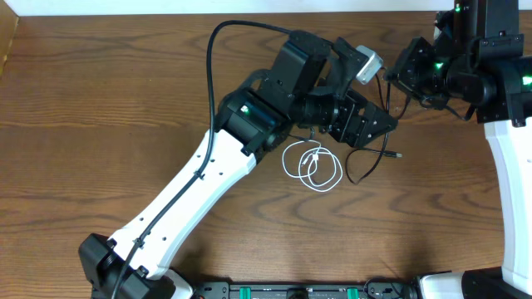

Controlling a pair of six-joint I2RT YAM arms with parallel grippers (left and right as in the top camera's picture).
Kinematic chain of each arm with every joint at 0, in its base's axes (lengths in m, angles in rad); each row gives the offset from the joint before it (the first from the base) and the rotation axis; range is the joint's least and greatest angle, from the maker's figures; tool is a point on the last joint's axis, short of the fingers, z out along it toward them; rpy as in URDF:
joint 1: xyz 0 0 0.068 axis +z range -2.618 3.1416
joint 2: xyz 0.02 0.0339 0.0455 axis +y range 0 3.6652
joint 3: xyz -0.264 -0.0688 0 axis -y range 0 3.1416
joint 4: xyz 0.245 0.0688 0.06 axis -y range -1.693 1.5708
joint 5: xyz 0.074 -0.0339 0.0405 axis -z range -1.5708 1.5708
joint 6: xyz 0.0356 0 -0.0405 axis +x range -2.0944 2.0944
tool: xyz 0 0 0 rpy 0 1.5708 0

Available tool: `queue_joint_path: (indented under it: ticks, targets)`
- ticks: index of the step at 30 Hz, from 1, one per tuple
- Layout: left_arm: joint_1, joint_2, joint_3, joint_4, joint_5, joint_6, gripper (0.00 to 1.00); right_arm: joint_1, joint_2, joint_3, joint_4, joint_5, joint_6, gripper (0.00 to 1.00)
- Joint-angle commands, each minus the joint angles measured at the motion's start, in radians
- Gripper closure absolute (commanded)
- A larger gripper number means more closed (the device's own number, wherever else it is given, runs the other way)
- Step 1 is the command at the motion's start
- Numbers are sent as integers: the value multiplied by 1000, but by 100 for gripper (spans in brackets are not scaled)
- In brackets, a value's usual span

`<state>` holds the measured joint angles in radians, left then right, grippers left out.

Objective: Untangle cables

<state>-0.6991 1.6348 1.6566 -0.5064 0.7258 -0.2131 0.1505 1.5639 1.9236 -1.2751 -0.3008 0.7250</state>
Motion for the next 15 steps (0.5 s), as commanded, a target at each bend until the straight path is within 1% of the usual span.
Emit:
queue_joint_path:
  ticks: [1,8,11,13,15]
  targets:
    - [-6,11,10,12,-33,1,20,15,-16,2,-1,-51,17,98]
    - [-20,13,10,34,-37,-2,20,15,-16,2,1,-63,45,98]
    - [-21,20,10,42,-51,-3,35,15,-16,2,0,-75,45,98]
    - [-19,29,10,42,-65,-2,39,15,-16,2,-1,-77,45,98]
    - [-19,39,10,45,-64,-3,49,15,-16,2,-1,-77,45,99]
